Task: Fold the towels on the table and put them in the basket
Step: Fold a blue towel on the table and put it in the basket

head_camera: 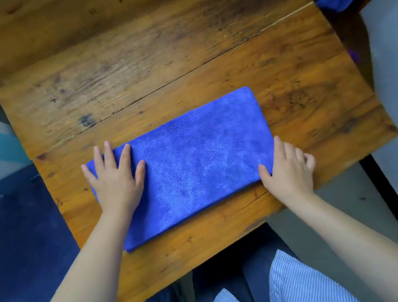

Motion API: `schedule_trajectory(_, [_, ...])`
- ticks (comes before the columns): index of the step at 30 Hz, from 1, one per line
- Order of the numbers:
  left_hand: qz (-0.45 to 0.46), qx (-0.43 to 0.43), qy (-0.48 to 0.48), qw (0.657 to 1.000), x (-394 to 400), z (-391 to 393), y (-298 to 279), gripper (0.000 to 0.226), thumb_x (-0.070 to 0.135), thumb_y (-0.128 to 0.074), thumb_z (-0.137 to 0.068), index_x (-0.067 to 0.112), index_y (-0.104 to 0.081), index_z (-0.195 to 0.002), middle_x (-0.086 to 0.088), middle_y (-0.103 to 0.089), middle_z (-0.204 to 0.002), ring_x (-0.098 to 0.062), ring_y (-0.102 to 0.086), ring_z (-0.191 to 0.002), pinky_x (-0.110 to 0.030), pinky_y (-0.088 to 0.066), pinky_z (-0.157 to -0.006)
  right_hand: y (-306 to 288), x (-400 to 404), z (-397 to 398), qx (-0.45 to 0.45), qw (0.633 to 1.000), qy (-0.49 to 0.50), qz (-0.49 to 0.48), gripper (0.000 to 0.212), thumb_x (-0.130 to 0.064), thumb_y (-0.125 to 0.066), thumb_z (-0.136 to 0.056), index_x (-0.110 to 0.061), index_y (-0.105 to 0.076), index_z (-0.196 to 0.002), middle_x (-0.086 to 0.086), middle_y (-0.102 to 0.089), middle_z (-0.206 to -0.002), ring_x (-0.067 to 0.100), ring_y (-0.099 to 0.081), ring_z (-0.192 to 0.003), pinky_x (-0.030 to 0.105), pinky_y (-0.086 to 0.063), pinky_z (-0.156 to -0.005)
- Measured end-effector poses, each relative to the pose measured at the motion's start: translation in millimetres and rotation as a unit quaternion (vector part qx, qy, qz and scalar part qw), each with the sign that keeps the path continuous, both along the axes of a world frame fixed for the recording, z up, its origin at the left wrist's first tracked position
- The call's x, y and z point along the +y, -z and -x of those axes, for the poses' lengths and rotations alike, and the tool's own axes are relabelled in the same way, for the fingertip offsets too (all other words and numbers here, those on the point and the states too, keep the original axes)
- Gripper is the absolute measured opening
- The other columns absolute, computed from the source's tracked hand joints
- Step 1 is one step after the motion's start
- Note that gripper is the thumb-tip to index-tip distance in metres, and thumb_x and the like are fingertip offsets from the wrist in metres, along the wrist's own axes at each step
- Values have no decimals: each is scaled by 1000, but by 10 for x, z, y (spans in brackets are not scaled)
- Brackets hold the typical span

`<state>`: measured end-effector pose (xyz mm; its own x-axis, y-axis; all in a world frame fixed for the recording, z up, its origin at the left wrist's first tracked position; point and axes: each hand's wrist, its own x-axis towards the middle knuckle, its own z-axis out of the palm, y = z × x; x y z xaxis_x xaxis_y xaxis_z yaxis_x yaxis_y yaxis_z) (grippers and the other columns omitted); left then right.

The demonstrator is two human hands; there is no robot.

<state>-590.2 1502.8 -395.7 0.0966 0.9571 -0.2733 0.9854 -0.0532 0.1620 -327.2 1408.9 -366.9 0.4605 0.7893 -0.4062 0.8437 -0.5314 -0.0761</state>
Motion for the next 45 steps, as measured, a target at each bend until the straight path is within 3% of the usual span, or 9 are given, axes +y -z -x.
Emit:
schedule_trajectory(5, [-6, -59, 137, 989, 401, -555, -178, 43, 22, -39, -78, -4, -66, -99, -26, -66, -103, -46, -63, -95, -52, -48, -80, -35, 14, 33, 55, 992, 107, 39, 69, -29, -53, -88, -10, -17, -144, 12, -38, -137, 29, -37, -126, 41, -29, -100])
schedule_trajectory(10, [44, -78, 224, 970, 632, -1285, -253, 41, 16, -47, -91, 9, -48, -132, -9, -53, -132, -30, -47, -119, -35, -37, -94, -84, 116, 9, 81, 981, 166, 59, 60, -26, -57, -85, -11, -29, -136, 9, -44, -132, 27, -34, -126, 38, -30, -99])
schedule_trajectory(19, [169, -111, 203, 958, 800, -2068, -346, 62, 2, -51, -81, 16, -36, -140, -9, -51, -133, -28, -47, -121, -32, -43, -93, -28, 205, -38, 146, 967, 204, 45, 30, -20, -56, -83, -11, -47, -110, 5, -55, -122, 24, -38, -122, 36, -30, -95])
schedule_trajectory(26, [254, -157, 205, 932, 1013, -2258, -673, 32, -3, -47, -70, 9, -65, -93, -6, -61, -79, -22, -50, -79, -23, -41, -63, -118, 162, -254, 192, 966, 172, -17, 18, -19, -56, -81, -19, -47, -97, 4, -52, -117, 25, -39, -118, 35, -30, -92])
schedule_trajectory(28, [238, -149, 206, 938, 1105, -2303, -754, 27, -9, -47, -75, 12, -61, -86, 4, -50, -67, -19, -45, -65, -14, -35, -49, -170, 226, -423, 245, 952, 182, -30, 20, -17, -56, -82, -22, -39, -90, 6, -58, -111, 27, -47, -112, 34, -33, -90])
schedule_trajectory(30, [224, -152, 191, 944, 1204, -2365, -828, 26, -12, -45, -78, 12, -56, -84, 5, -46, -65, -13, -41, -57, -7, -29, -39, -220, 317, -647, 276, 940, 193, -54, 17, -16, -60, -81, -19, -47, -91, 9, -63, -105, 30, -54, -105, 35, -38, -89])
schedule_trajectory(34, [174, -143, 191, 955, 1409, -2568, -987, 29, -10, -45, -79, 12, -57, -93, -3, -52, -81, -21, -45, -76, -21, -35, -52, -359, 636, -1161, 286, 940, 165, -90, 29, -11, -64, -78, -9, -59, -107, 11, -64, -110, 29, -58, -105, 34, -46, -89])
schedule_trajectory(39, [76, -66, 262, 960, 1671, -2839, -1153, 40, -7, -47, -76, 8, -60, -111, -9, -58, -102, -28, -51, -96, -31, -39, -72, -620, 1095, -1710, 146, 981, 22, -124, 22, -6, -57, -84, -4, -59, -106, 12, -56, -111, 29, -51, -106, 27, -37, -75])
schedule_trajectory(45, [-52, -69, 272, 958, 1804, -2897, -1176, 26, -6, -49, -75, 3, -64, -94, -14, -60, -95, -34, -49, -98, -35, -38, -76, -810, 1366, -1862, 21, 958, -23, -284, 15, 12, -57, -73, 0, -56, -81, 17, -57, -86, 33, -52, -83, 37, -40, -65])
